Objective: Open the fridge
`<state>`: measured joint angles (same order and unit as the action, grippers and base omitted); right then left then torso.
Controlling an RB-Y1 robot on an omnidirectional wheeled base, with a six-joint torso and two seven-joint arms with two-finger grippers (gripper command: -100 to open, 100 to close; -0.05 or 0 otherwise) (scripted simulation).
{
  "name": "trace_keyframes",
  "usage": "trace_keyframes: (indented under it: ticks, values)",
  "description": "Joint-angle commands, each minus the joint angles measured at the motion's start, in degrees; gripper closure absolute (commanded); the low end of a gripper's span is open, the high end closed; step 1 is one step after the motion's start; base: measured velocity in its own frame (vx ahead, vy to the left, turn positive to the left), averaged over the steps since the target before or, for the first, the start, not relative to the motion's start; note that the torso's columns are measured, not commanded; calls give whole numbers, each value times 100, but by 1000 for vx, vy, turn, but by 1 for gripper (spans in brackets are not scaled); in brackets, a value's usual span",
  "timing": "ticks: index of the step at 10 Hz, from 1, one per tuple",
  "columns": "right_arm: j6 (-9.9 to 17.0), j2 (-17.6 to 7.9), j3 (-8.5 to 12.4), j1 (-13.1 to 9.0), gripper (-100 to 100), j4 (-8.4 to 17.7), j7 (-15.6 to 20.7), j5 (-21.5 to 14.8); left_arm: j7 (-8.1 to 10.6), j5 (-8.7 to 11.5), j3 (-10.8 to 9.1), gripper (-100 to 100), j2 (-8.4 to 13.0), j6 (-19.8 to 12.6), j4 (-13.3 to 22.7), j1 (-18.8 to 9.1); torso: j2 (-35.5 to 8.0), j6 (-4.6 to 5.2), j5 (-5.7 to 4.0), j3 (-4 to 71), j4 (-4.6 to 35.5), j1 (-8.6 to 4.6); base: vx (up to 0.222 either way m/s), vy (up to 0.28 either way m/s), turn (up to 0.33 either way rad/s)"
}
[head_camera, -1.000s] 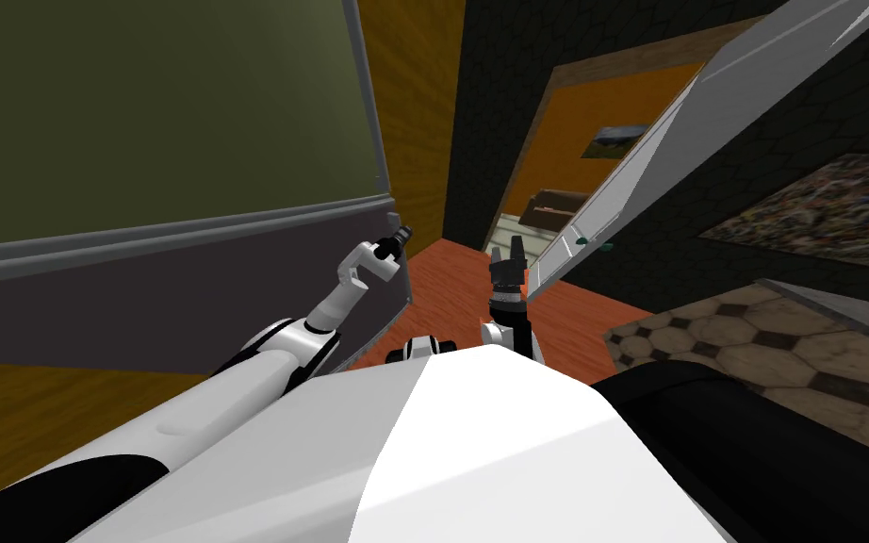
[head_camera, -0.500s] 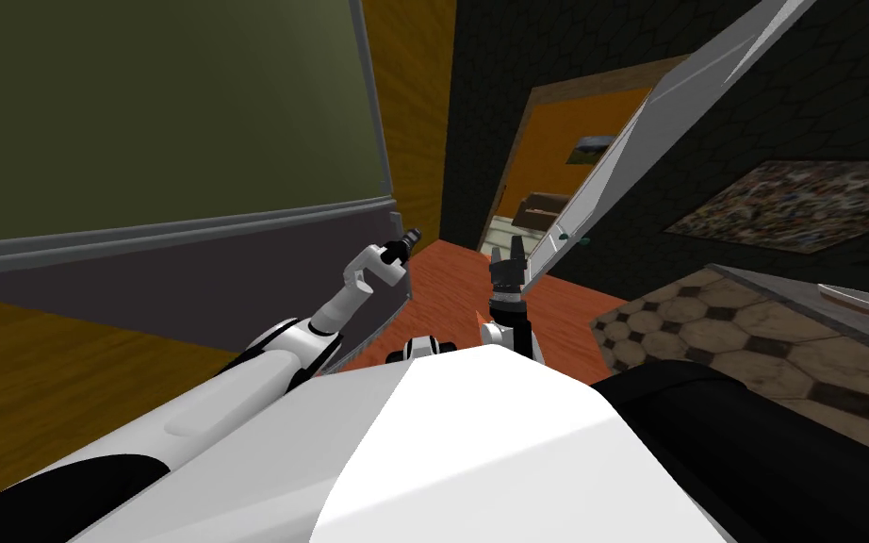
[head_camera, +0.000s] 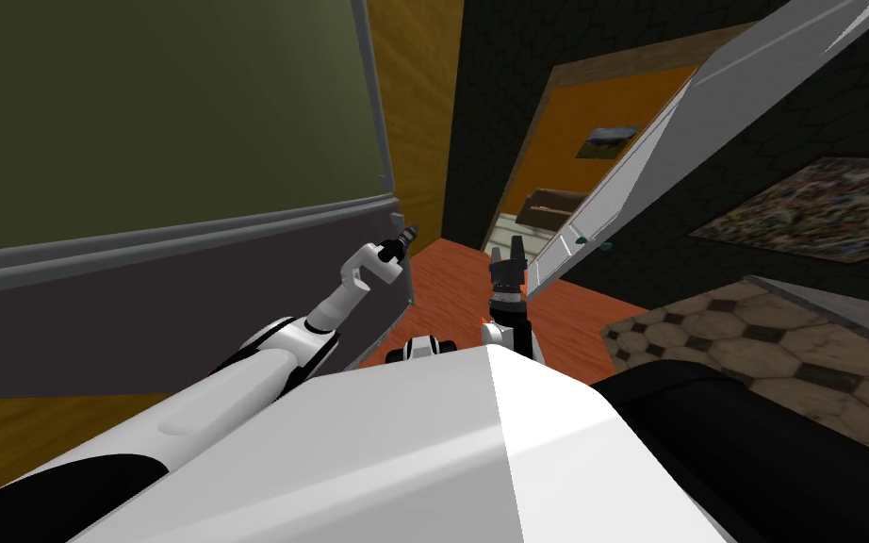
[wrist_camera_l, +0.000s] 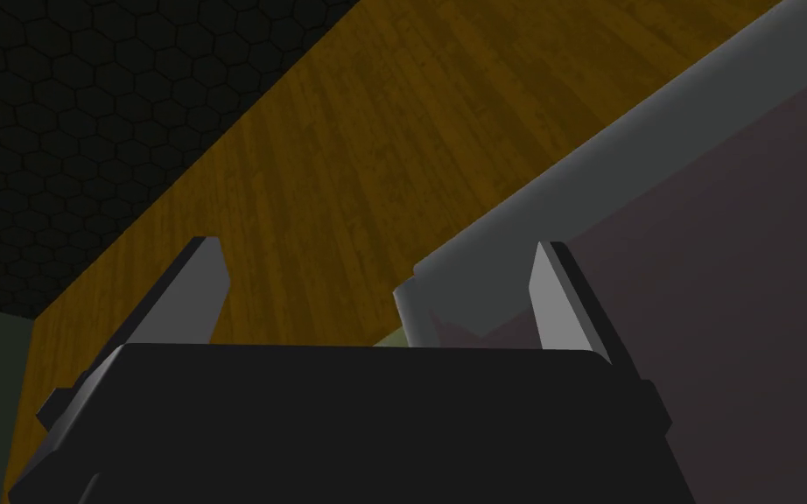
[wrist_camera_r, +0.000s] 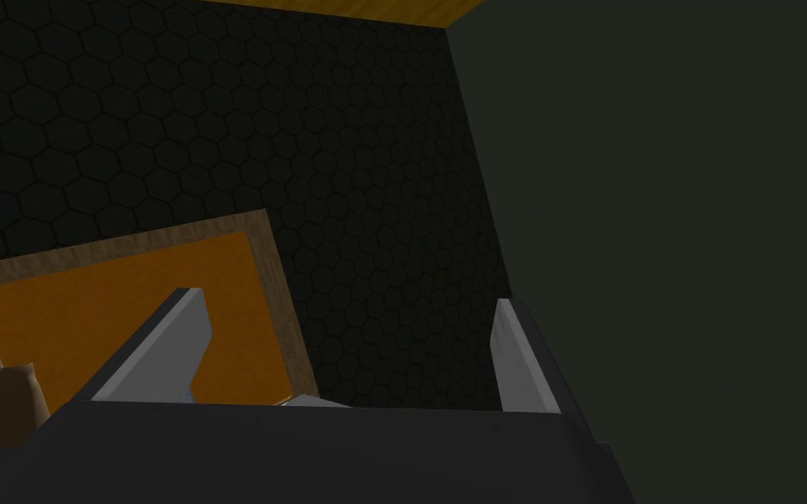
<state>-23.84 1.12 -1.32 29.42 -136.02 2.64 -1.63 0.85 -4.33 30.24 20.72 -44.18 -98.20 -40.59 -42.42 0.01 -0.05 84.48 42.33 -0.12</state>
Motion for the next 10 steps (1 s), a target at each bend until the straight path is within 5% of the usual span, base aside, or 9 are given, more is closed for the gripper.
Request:
trace_keyframes:
  ticks: [1, 6, 7, 10]
  values:
    - [0, 0, 0, 0, 0, 0, 0, 0, -87, -24, -62, -100, 118, 27, 108, -58, -5, -1, 5, -3, 2, 15, 217, 43, -7]
    - [0, 0, 0, -2, 0, 0, 0, 0, -158, -40, -115, -100, 218, 71, 225, -113, -13, 1, 1, -5, 1, -2, 150, 44, -2]
    - [1, 1, -1, -3, 0, 1, 0, 0, -157, -40, -115, 100, 218, 71, 227, -113, -31, 1, 0, -20, 10, -2, 14, 3, -3]
    - [1, 1, -1, -7, 0, 2, 0, 0, -128, 116, 385, 100, 177, -70, -368, -113, -46, 22, 14, -27, 10, 9, -203, 45, -87]
